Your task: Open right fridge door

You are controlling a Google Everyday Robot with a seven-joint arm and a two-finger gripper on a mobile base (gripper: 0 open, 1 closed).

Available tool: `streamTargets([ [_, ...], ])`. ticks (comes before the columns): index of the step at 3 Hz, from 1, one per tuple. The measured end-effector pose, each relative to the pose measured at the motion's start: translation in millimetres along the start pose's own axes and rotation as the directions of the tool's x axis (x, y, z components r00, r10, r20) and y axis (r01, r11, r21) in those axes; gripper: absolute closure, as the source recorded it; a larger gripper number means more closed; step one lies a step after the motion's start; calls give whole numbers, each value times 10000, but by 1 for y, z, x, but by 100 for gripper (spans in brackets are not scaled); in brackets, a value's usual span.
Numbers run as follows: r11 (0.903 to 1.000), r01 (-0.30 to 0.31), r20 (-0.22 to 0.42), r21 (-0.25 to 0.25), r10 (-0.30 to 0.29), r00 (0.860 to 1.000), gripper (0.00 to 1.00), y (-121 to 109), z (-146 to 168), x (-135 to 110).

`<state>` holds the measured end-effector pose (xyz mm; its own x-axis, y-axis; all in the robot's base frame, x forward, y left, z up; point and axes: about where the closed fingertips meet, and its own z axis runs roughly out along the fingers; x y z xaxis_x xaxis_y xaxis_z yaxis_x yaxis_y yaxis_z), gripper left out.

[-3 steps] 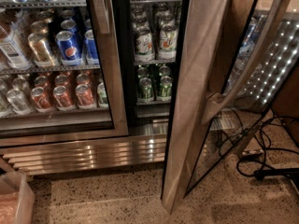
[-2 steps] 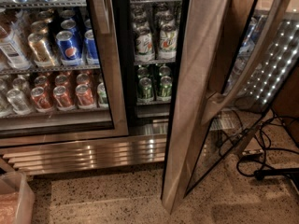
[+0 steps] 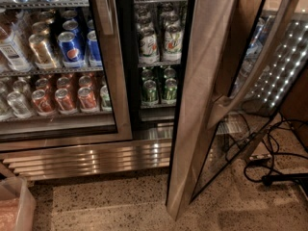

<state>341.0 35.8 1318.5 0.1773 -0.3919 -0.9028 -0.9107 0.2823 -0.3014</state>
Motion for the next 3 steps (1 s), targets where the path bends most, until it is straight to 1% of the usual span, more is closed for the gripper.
streamTargets([
  [2, 10000, 0, 0, 0, 0, 10000, 100, 0, 0, 0],
  [3, 10000, 0, 0, 0, 0, 10000, 91, 0, 0, 0],
])
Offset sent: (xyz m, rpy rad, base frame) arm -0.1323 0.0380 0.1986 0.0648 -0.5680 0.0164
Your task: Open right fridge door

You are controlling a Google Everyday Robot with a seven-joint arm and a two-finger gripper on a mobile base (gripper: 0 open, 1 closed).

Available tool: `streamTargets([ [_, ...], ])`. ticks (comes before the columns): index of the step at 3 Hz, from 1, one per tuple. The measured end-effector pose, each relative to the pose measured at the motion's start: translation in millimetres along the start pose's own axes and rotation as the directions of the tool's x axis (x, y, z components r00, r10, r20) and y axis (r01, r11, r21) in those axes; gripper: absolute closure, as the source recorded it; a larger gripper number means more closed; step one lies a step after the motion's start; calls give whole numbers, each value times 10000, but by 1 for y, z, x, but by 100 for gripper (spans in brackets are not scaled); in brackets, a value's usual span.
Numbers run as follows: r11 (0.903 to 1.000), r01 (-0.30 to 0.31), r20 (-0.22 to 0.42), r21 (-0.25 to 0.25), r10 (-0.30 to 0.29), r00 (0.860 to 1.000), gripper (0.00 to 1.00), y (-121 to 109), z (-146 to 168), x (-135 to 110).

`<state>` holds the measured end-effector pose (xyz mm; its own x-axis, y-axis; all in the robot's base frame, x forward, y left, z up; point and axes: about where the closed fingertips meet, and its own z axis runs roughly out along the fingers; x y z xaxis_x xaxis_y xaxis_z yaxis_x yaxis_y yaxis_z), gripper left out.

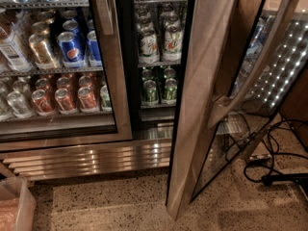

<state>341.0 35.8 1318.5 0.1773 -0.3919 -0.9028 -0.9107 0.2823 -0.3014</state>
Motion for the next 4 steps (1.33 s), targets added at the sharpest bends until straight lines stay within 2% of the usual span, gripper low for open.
streamTargets([
  [1, 10000, 0, 0, 0, 0, 10000, 68, 0, 0, 0],
  [4, 10000, 0, 0, 0, 0, 10000, 31, 0, 0, 0],
])
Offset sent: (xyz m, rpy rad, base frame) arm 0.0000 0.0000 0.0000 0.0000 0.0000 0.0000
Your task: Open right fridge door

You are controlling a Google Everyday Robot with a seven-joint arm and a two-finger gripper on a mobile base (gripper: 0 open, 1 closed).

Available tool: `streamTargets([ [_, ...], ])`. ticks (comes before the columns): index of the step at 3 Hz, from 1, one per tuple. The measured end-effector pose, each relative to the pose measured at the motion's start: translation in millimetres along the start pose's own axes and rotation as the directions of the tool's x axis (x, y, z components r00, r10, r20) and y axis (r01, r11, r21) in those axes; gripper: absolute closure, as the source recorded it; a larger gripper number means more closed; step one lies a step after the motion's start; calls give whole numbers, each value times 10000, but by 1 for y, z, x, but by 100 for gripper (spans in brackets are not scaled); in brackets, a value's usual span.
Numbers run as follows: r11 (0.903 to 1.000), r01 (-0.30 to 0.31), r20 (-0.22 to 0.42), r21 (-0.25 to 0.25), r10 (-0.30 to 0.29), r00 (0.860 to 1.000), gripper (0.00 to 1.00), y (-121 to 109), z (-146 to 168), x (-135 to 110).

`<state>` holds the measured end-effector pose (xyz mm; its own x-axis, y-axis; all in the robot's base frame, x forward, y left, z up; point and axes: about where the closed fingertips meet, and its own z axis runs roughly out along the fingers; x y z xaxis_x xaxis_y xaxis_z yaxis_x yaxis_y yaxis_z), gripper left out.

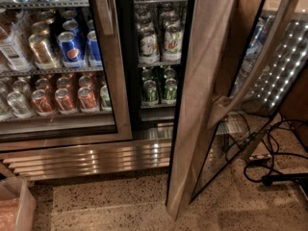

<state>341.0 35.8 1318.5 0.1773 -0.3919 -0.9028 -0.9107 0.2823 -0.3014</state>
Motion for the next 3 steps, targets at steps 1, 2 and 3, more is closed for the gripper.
streamTargets([
  [1, 10000, 0, 0, 0, 0, 10000, 19, 0, 0, 0],
  [2, 10000, 0, 0, 0, 0, 10000, 7, 0, 0, 0],
  [3, 10000, 0, 0, 0, 0, 10000, 0, 0, 0, 0],
])
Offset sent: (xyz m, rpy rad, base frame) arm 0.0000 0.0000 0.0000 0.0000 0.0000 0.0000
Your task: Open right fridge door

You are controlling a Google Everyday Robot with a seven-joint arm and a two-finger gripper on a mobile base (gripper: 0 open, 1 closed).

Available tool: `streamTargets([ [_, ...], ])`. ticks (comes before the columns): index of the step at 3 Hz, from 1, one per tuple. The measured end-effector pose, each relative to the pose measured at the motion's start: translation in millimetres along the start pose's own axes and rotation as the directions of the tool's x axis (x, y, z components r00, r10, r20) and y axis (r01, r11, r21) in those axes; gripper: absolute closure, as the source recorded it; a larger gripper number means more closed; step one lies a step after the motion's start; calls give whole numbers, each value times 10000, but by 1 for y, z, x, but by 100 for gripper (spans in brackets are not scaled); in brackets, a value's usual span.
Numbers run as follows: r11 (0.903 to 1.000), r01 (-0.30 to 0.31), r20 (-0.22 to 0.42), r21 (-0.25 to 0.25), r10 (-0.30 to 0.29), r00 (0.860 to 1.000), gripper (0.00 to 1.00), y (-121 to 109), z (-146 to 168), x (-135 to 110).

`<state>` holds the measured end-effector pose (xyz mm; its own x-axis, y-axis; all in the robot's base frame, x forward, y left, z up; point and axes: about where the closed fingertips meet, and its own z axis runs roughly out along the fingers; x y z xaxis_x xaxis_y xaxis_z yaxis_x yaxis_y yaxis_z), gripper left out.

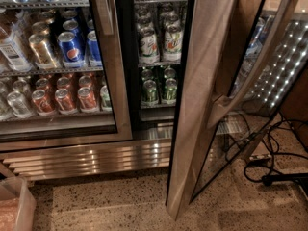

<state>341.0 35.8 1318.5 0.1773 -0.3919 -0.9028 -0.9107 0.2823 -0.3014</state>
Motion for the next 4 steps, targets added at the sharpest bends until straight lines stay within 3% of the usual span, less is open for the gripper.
streamTargets([
  [4, 10000, 1, 0, 0, -1, 10000, 0, 0, 0, 0],
])
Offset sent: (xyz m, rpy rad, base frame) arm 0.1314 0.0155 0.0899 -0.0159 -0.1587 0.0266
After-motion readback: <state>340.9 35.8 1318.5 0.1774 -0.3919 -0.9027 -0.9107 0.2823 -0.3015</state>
